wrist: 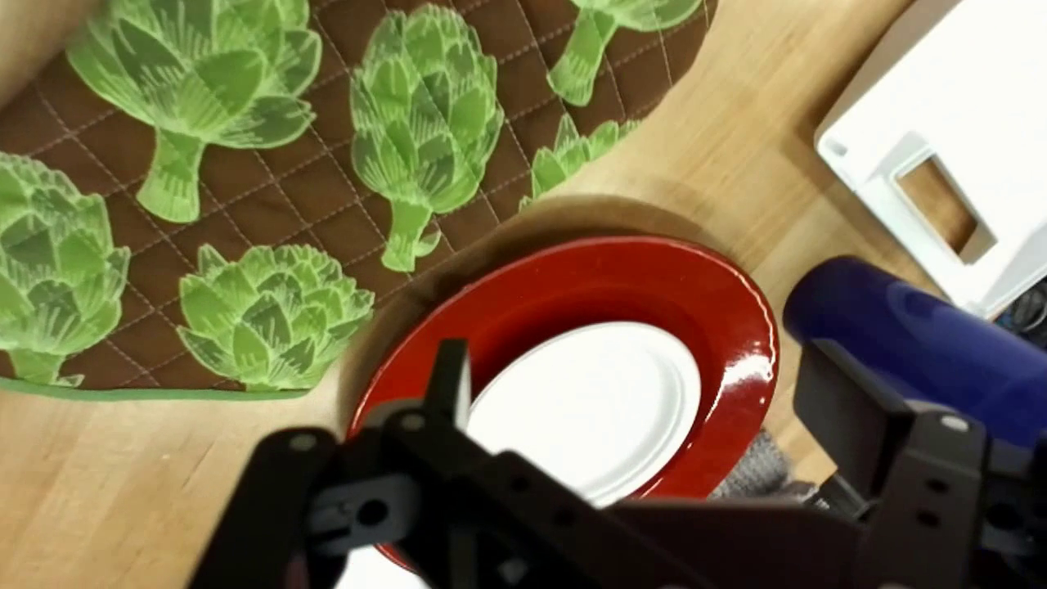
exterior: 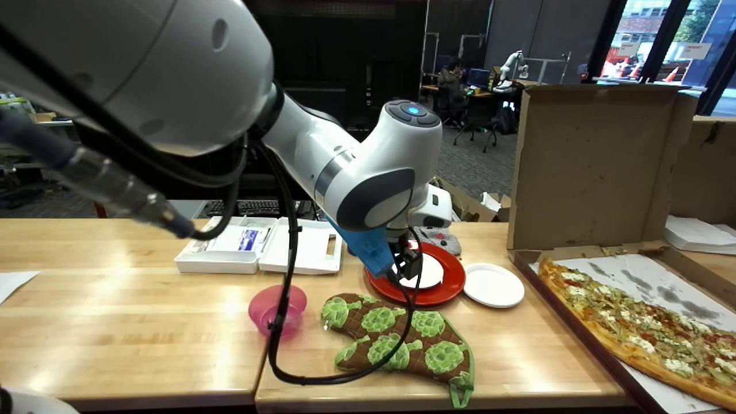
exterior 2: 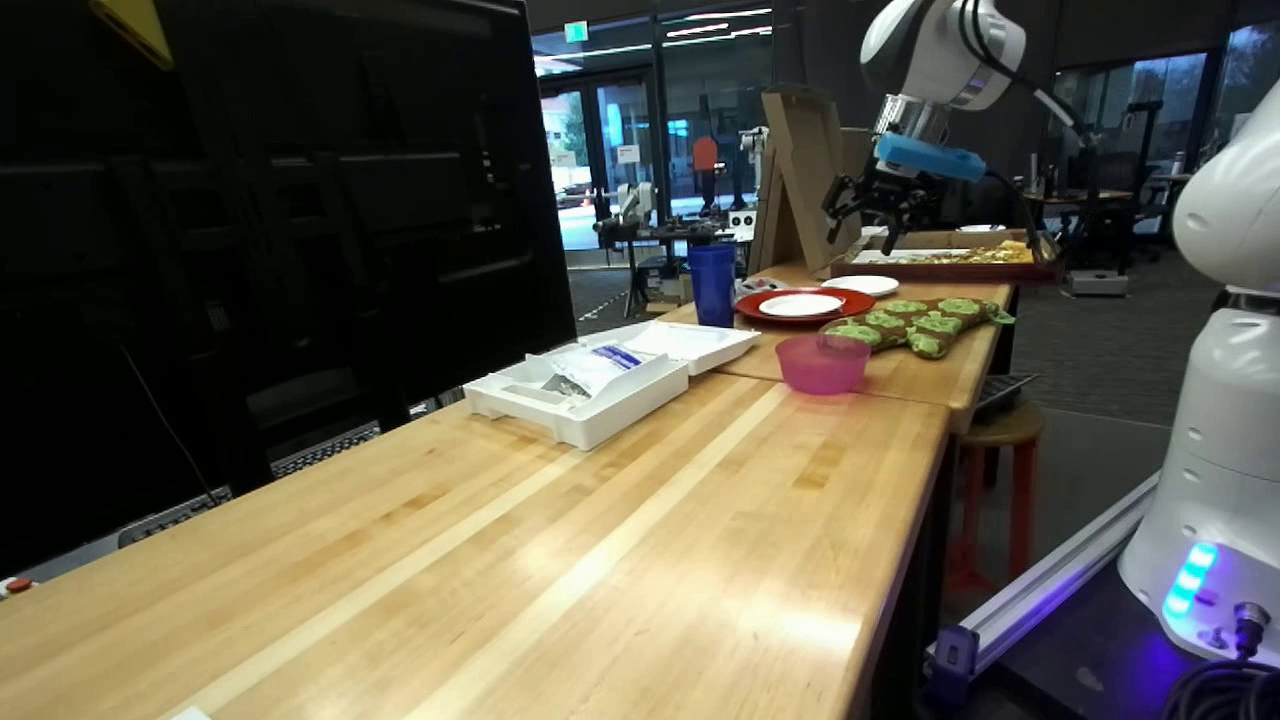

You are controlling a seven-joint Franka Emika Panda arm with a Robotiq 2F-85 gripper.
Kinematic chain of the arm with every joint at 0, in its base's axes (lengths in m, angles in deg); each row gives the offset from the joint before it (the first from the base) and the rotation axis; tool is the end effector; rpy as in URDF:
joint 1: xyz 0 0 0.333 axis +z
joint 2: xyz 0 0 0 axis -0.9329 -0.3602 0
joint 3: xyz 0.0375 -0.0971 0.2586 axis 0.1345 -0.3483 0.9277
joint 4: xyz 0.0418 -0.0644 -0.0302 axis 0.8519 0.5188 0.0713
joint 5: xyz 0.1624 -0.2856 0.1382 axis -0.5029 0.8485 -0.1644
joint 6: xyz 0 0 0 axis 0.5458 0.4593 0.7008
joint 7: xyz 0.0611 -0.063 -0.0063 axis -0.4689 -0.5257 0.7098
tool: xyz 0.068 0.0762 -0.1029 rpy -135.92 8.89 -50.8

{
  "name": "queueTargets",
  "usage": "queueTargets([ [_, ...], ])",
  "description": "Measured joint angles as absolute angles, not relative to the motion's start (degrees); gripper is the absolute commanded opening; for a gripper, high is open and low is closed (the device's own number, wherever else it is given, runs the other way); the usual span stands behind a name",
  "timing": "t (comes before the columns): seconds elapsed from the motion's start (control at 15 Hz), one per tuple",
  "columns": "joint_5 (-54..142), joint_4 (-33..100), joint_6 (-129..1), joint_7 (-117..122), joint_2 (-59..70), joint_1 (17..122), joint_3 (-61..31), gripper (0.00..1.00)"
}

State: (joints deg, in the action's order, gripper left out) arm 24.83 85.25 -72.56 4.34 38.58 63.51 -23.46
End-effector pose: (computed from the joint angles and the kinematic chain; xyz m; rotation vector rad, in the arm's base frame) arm 0.4298 -0.1312 0.3604 -2.7737 0.7994 -0.4298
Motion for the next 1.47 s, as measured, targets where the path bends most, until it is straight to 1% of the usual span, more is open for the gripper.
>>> queueTargets([
  [0.33, 22.17, 76.84, -72.94, -5.01, 28.61, 63.52, -21.99, 1.0],
  [0.73, 21.94, 67.61, -69.74, -15.94, 19.74, 63.24, -21.57, 1.0],
  [1.07, 22.09, 63.29, -66.31, -21.67, 16.07, 61.93, -21.75, 1.0],
  [1.47, 22.11, 63.09, -66.24, -21.67, 15.52, 61.8, -21.59, 1.0],
])
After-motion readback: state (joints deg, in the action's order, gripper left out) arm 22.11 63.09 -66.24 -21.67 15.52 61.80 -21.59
